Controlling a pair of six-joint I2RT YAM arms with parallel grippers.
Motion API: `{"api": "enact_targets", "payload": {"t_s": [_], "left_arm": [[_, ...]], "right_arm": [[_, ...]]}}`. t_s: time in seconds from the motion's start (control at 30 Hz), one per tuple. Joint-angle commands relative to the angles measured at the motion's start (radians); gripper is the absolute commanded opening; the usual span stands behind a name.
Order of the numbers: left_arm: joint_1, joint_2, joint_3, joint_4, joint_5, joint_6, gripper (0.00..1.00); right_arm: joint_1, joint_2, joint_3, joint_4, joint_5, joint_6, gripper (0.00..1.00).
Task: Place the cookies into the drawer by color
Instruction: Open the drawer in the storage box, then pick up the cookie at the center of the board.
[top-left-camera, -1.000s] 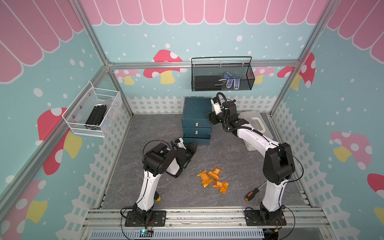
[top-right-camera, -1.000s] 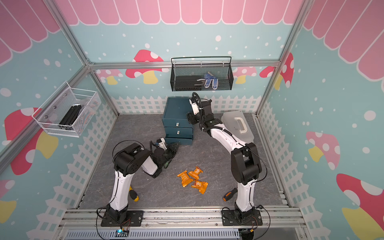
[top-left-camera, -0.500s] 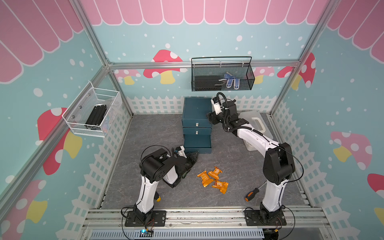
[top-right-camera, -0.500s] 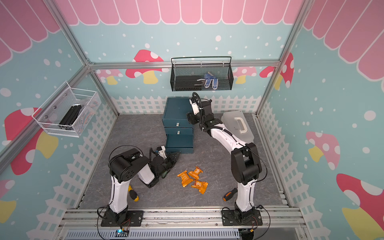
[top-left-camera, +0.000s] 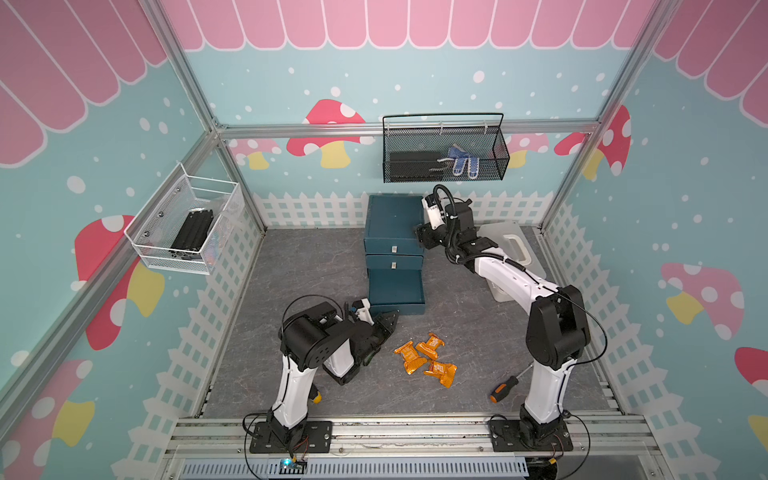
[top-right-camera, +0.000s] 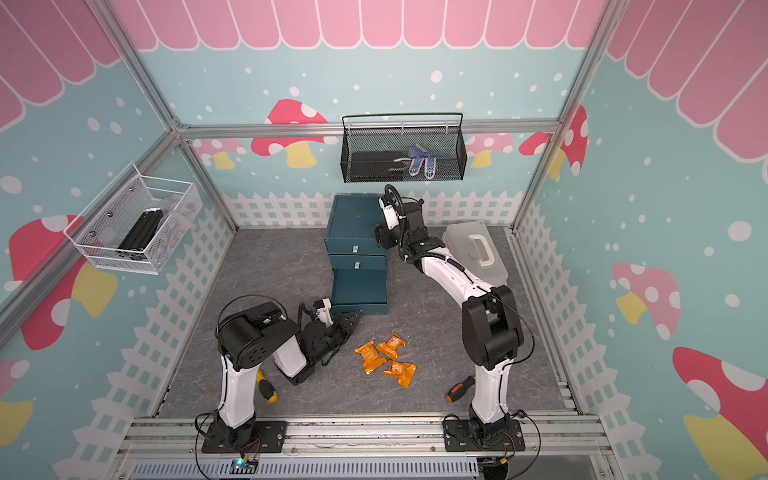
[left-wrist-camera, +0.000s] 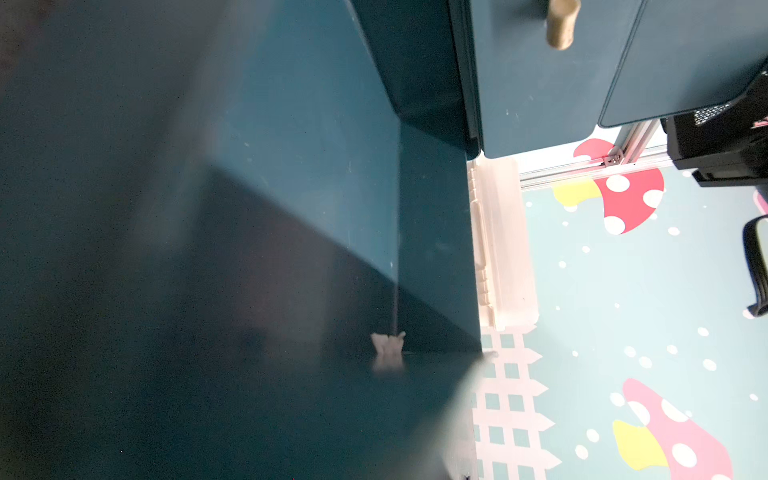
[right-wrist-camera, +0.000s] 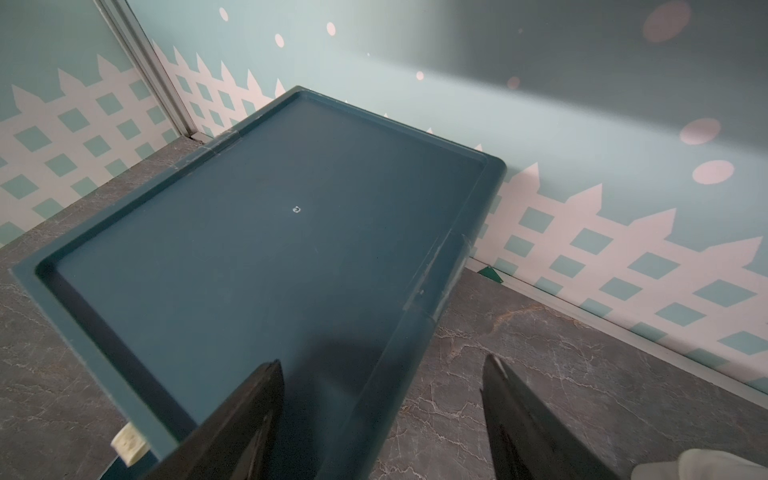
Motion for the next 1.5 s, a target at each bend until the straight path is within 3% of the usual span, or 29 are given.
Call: {"api": "enact_targets", "payload": {"t_s": [0.0, 0.1, 0.2, 0.37, 0.47, 0.53, 0.7, 0.9, 1.1, 1.27, 1.47], "left_arm": [[0.003, -0.002, -0.045, -0.021, -0.034, 0.044, 0.00], [0.003, 0.000, -0.048, -0.021, -0.017, 0.050, 0.00], [0.010, 0.027, -0.039, -0.022, 0.005, 0.048, 0.11], [0.012, -0.011, -0.062, -0.021, 0.024, 0.095, 0.38], [0.007, -0.072, -0.107, -0.022, -0.019, 0.122, 0.64], [0.008, -0.101, -0.131, -0.023, -0.034, 0.123, 0.74], [0.008, -0.111, -0.127, -0.039, 0.018, 0.103, 0.80], [0.003, -0.192, -0.159, -0.128, 0.027, 0.141, 0.78], [-0.043, -0.456, -0.107, -0.538, -0.021, 0.244, 0.78], [-0.073, -0.563, -0.044, -0.768, -0.034, 0.290, 0.78], [-0.182, -0.709, 0.092, -1.154, -0.183, 0.400, 0.77]], "right_arm": [[-0.005, -0.029, -0.031, -0.057, -0.001, -0.010, 0.77], [-0.005, -0.036, -0.032, -0.056, -0.006, -0.008, 0.78], [-0.004, -0.040, -0.031, -0.056, -0.013, -0.006, 0.78], [-0.004, -0.055, -0.042, -0.055, -0.015, -0.003, 0.79], [-0.004, -0.065, -0.044, -0.053, -0.029, 0.005, 0.79], [-0.005, -0.072, -0.043, -0.052, -0.048, 0.018, 0.81], [-0.005, -0.095, -0.030, -0.072, -0.125, 0.035, 0.86], [-0.004, -0.187, -0.092, -0.047, -0.146, 0.065, 0.88], [-0.005, -0.311, -0.225, -0.002, -0.164, 0.098, 0.88], [-0.005, -0.444, -0.376, -0.001, -0.114, 0.117, 0.88], [-0.003, -0.611, -0.584, -0.059, -0.043, 0.213, 0.89]]}}
